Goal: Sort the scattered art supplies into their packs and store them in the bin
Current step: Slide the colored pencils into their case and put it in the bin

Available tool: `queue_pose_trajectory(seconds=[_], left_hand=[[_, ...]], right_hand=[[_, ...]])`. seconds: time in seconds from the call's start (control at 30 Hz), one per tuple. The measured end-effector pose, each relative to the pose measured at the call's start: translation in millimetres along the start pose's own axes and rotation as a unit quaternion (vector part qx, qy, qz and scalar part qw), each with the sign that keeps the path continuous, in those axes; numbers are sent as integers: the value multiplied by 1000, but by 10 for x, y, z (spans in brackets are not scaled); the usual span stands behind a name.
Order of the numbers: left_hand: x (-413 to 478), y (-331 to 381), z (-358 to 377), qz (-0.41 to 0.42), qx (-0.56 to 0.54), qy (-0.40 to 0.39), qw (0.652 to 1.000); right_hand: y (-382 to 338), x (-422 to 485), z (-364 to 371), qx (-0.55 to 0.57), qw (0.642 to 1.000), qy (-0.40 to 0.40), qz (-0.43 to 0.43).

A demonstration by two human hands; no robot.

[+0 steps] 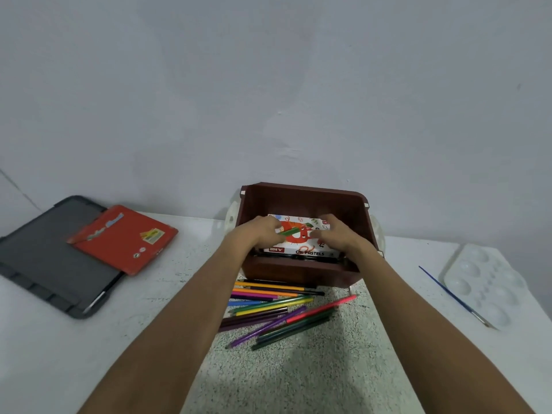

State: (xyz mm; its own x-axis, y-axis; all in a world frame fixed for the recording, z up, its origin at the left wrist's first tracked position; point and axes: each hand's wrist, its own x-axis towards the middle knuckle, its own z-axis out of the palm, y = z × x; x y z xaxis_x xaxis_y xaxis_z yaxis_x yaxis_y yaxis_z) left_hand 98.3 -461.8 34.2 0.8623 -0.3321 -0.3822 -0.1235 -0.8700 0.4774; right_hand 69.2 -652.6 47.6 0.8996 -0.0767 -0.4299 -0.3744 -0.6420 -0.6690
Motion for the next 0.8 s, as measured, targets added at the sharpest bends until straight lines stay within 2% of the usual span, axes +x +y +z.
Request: queue_pose_trajectory(seconds=[0.07, 0.13, 0.2, 0.27, 0.37, 0.5, 0.63, 0.73, 0.8], left_hand=[[-126, 19, -28, 16, -8, 32, 999], [-310, 0, -45, 57, -58, 103, 991], [-530, -83, -71, 95, -154, 183, 966], [-741, -240, -94, 97, -222, 276, 930], [-1030, -680, -58, 58, -281, 389, 876], [-1309, -1295, 48, -61, -317, 466, 824], [-1554, -1750, 40, -169, -344, 522, 762], [-1627, -1985, 11, -235, -350, 512, 748], [-1629, -2056, 7, -260, -325, 484, 770]], right_hand=[[-35, -44, -9, 0, 1000, 4, -6], [-110, -123, 22, -7, 1000, 14, -21], [-225, -200, 88, -37, 998, 33, -50], [-391, -299, 160, -68, 991, 54, -98], [-751, -464, 329, -98, 972, 65, -201], [-1241, -627, 650, -77, 952, 30, -293], [-1641, -636, 1143, -95, 936, -22, -339], [-1765, -458, 1565, -63, 943, -39, -325], [-1787, -320, 1795, -35, 958, -61, -280]])
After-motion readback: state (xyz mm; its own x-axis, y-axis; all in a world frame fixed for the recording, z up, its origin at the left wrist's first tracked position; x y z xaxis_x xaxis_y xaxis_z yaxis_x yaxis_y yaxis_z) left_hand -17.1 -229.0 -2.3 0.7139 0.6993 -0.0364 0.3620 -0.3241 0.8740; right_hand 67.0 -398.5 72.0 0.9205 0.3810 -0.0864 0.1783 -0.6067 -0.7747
